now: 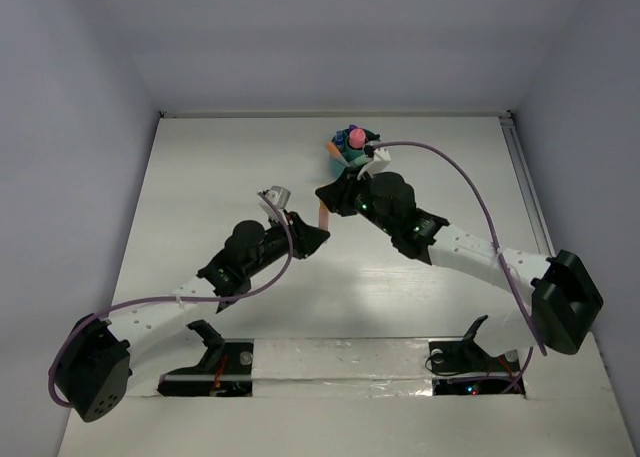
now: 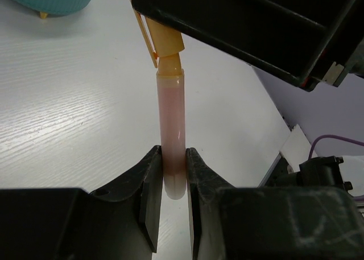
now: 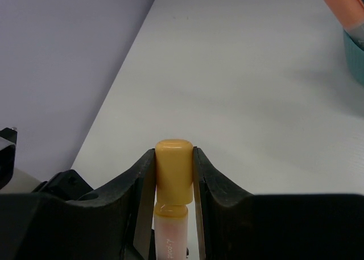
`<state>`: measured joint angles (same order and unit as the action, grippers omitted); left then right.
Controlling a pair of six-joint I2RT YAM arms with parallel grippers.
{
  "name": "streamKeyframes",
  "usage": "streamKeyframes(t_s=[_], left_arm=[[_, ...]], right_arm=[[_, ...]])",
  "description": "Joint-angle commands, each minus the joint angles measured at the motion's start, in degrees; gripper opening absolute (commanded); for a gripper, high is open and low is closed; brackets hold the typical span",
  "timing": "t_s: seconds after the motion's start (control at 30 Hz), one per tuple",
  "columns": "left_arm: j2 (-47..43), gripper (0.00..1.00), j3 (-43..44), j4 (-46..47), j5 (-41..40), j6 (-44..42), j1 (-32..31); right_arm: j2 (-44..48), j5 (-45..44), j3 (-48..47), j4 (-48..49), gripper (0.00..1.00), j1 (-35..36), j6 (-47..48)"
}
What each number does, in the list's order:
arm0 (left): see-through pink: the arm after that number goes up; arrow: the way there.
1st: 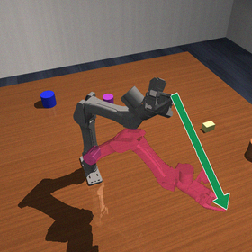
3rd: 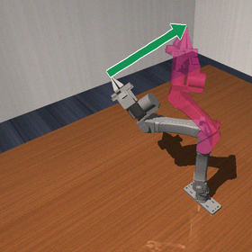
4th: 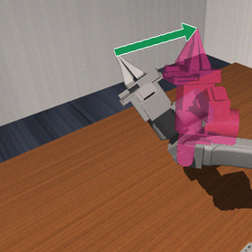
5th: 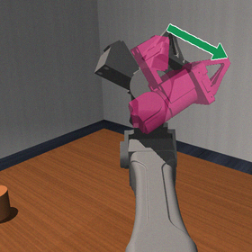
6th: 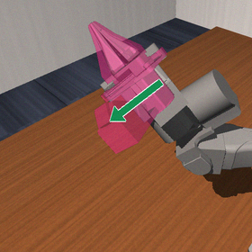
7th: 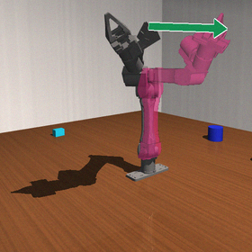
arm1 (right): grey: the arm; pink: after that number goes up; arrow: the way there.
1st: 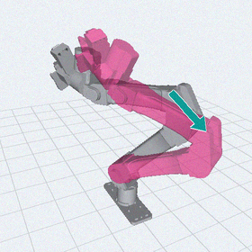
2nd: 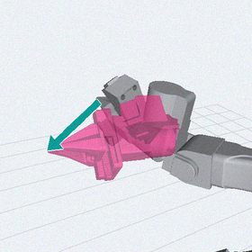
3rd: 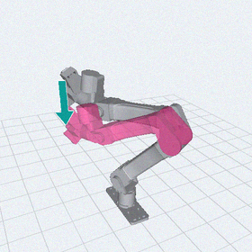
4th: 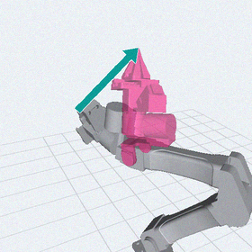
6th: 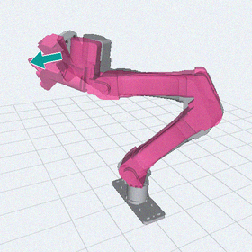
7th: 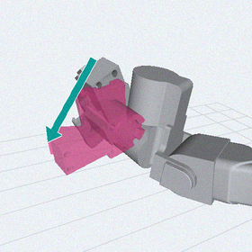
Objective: Sort the stationery into containers
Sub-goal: Close the pen cap on the pen.
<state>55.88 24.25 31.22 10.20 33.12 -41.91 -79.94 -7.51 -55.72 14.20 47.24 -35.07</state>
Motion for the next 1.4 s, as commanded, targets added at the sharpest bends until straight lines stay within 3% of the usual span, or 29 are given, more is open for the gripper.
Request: streamKeyframes(t_s=[0.0, 0.33, 0.77, 0.93, 1.1, 1.37], left_arm=[[0.72, 0.00, 3.96, 4.02, -1.14, 0.01, 0.07], [1.34, 0.00, 5.02, 6.30, -3.43, 1.68, 0.07], [2.13, 0.00, 8.88, 6.04, -4.04, 1.42, 0.07], [2.39, 0.00, 11.17, 4.29, -4.66, 0.28, 0.07], [1.43, 0.00, 13.36, 1.31, -6.59, -1.92, 0.07], [1.07, 0.00, 18.37, -1.08, -7.03, -4.56, 1.91]], right_arm=[[0.93, -1.28, 1.23, 5.23, 0.20, 1.53, -0.44], [1.54, -10.42, 6.85, 12.34, 0.20, 5.58, -1.23], [1.37, -11.83, 9.67, 12.97, 0.21, 7.86, -1.06], [2.07, -10.25, 9.76, 11.47, 0.17, 7.86, -0.44], [3.04, -6.39, 10.72, 7.69, 0.00, 7.86, 0.00], [6.02, 0.11, 18.79, 6.19, 0.00, 8.47, -4.39]])
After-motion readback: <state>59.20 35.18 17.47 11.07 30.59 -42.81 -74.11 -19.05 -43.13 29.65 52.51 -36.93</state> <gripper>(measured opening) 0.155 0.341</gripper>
